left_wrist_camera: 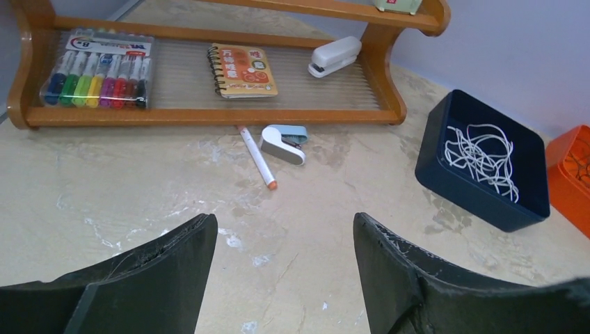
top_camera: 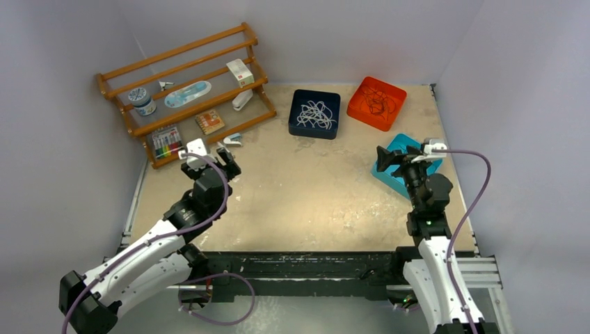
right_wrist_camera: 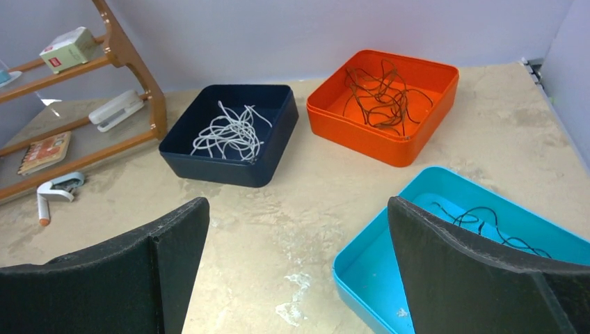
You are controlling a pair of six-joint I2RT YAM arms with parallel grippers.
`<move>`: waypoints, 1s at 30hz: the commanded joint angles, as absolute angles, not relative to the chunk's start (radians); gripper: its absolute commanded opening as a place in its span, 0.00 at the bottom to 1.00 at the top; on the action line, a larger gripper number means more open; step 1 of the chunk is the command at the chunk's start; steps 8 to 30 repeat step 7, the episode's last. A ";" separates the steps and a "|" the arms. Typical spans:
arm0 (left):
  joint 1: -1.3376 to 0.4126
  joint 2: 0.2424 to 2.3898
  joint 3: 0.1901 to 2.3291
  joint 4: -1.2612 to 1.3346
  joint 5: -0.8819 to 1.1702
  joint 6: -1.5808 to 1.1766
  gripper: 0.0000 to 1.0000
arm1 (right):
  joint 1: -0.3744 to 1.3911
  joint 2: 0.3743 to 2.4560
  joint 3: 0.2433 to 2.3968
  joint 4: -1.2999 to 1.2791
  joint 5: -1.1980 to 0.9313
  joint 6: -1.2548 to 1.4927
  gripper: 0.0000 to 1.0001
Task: Untangle the cables
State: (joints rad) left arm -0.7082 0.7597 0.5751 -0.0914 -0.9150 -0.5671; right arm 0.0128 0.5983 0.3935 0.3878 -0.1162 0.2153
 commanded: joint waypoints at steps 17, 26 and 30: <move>-0.706 0.744 0.540 -0.002 -1.006 -0.607 0.73 | 0.011 0.571 0.354 0.526 -0.047 0.225 0.99; -0.706 0.744 0.540 -0.002 -1.006 -0.607 0.73 | 0.011 0.571 0.354 0.526 -0.047 0.225 0.99; -0.706 0.744 0.540 -0.002 -1.006 -0.607 0.73 | 0.011 0.571 0.354 0.526 -0.047 0.225 0.99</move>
